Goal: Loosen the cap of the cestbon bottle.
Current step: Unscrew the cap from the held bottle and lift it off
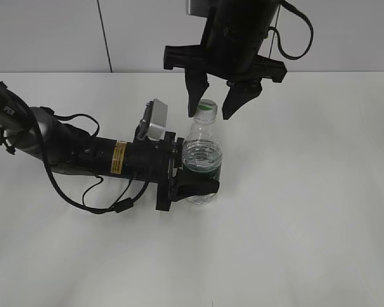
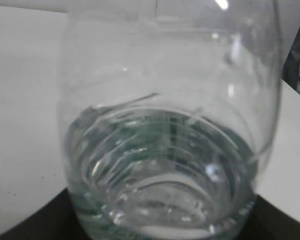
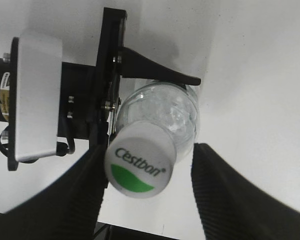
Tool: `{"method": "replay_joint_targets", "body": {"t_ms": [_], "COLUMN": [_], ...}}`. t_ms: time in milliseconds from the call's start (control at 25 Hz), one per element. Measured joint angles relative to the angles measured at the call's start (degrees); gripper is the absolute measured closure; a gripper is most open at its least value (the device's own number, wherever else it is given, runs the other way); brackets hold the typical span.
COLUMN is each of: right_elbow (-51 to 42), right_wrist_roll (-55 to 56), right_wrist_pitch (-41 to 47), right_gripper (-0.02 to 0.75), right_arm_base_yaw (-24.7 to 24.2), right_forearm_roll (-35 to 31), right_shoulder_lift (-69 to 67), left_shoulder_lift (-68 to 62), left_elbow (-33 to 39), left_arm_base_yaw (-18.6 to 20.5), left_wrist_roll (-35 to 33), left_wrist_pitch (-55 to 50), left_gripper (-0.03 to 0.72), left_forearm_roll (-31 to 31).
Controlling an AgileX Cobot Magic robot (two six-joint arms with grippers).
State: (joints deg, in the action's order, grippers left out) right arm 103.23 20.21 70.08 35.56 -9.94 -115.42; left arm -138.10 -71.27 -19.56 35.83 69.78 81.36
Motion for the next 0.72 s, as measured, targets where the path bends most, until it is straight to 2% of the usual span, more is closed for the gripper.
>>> {"method": "replay_joint_targets", "body": {"t_ms": [480, 720], "right_elbow": [1.2, 1.77], "right_wrist_roll": [-0.11, -0.98], "right_wrist_pitch": [0.0, 0.0], "right_gripper": [0.32, 0.375], "right_arm_base_yaw": [0.0, 0.0], "right_forearm_roll": [0.0, -0.07], "right_shoulder_lift": [0.0, 0.0], "left_shoulder_lift": [0.0, 0.0], "left_elbow": [0.0, 0.0], "left_arm_base_yaw": [0.0, 0.0], "left_wrist_roll": [0.0, 0.0], "left_wrist_pitch": [0.0, 0.0], "left_gripper": [0.275, 0.275], "left_forearm_roll": [0.0, 0.0]}}
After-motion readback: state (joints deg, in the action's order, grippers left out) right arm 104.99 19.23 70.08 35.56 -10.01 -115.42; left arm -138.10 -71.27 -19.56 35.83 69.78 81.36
